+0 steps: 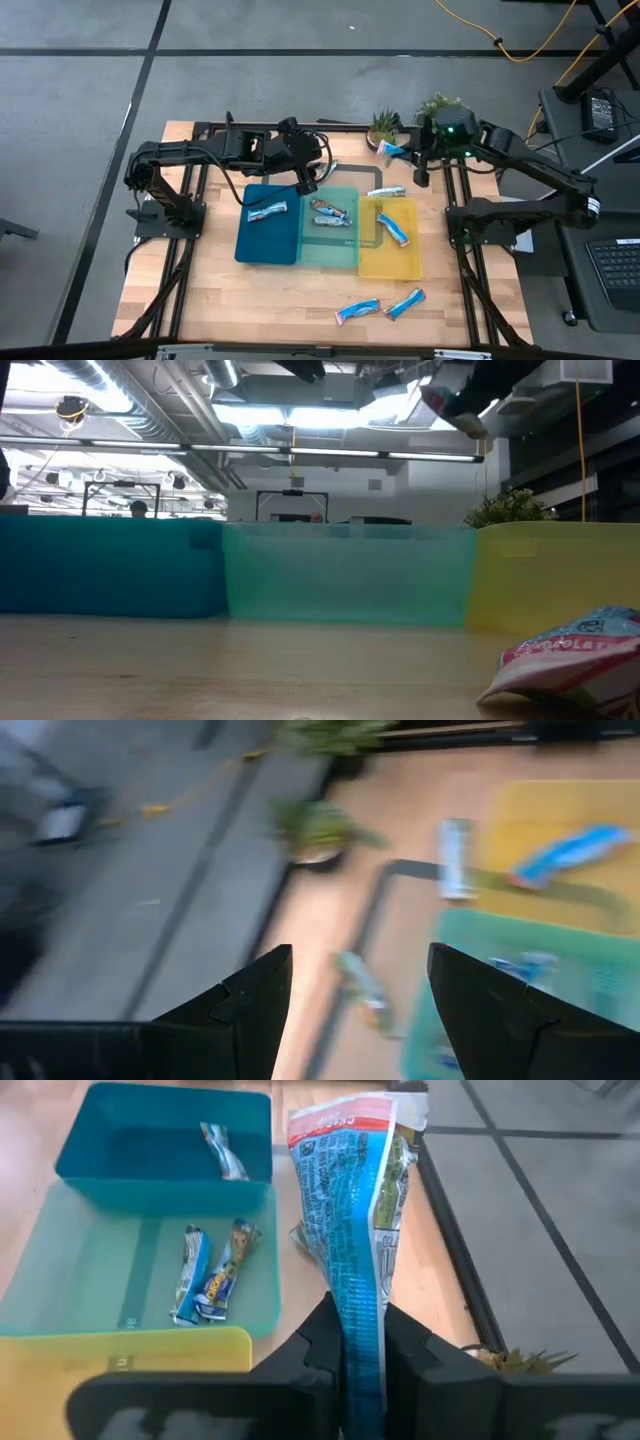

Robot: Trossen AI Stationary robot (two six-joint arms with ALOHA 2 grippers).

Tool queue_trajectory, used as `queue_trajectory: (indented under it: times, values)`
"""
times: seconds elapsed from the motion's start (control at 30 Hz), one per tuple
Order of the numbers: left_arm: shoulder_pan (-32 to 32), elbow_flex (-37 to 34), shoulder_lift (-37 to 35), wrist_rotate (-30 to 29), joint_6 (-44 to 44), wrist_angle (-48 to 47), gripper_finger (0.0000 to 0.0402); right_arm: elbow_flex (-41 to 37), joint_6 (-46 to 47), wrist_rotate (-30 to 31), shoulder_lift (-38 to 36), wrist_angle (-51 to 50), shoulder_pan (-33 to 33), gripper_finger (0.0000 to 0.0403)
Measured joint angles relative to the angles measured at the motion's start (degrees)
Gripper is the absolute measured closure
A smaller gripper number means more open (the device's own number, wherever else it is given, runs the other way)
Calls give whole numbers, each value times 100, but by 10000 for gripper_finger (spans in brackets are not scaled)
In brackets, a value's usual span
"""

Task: Pick and place Granola Bars by type
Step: Put the top red granola bar into the yellow bin

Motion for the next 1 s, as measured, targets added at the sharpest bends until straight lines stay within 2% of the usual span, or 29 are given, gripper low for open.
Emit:
queue_trajectory:
  times: [0.13, 0.23, 0.4, 0.63, 1.0]
  values:
    - [-4, 0, 0, 1313, 300, 8, 176, 0, 31, 1, -102, -96, 74, 362]
    - [-67, -1, 0, 1701, 347, 60, 176, -10, 24, -1, -125, -297, 214, 362]
    - [-151, -2, -42, 1780, 345, 332, 176, -254, 33, -56, -295, -558, 639, 362]
    - [-168, 2, -87, 1778, 333, 400, 176, -350, 341, -695, -734, -669, 1429, 362]
    - [-168, 2, -90, 1778, 334, 400, 176, -350, 931, -515, -958, -702, 2404, 362]
